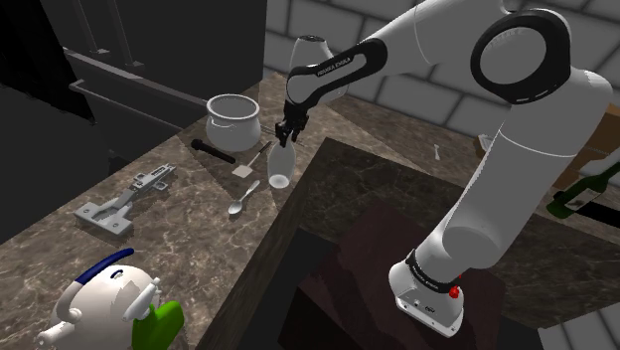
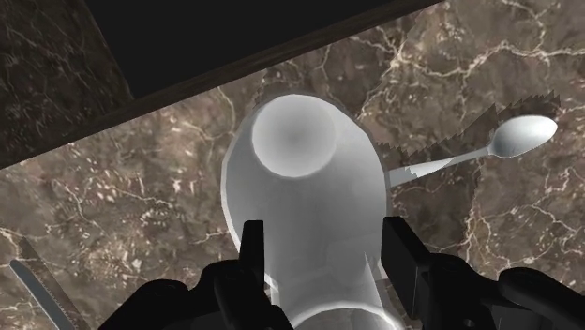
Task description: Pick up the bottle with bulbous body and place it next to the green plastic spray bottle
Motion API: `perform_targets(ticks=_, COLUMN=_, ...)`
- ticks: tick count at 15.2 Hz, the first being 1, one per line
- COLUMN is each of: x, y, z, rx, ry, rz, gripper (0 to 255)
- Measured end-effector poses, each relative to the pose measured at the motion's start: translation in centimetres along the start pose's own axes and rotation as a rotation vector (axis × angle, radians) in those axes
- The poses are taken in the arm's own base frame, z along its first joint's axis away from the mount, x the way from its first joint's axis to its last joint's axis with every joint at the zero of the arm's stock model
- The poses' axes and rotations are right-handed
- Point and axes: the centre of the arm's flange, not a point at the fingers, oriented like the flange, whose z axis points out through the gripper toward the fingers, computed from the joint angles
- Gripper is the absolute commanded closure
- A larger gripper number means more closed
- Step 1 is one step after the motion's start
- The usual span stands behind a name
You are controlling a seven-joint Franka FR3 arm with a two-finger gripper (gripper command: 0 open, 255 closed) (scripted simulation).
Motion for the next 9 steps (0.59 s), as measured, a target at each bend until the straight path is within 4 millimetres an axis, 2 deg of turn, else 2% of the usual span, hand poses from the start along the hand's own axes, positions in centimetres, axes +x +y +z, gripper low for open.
perform_targets(ticks=9, x=0.4, y=0.1, z=-4.5, rx=0.0, ry=0.0, rz=0.0, gripper=255)
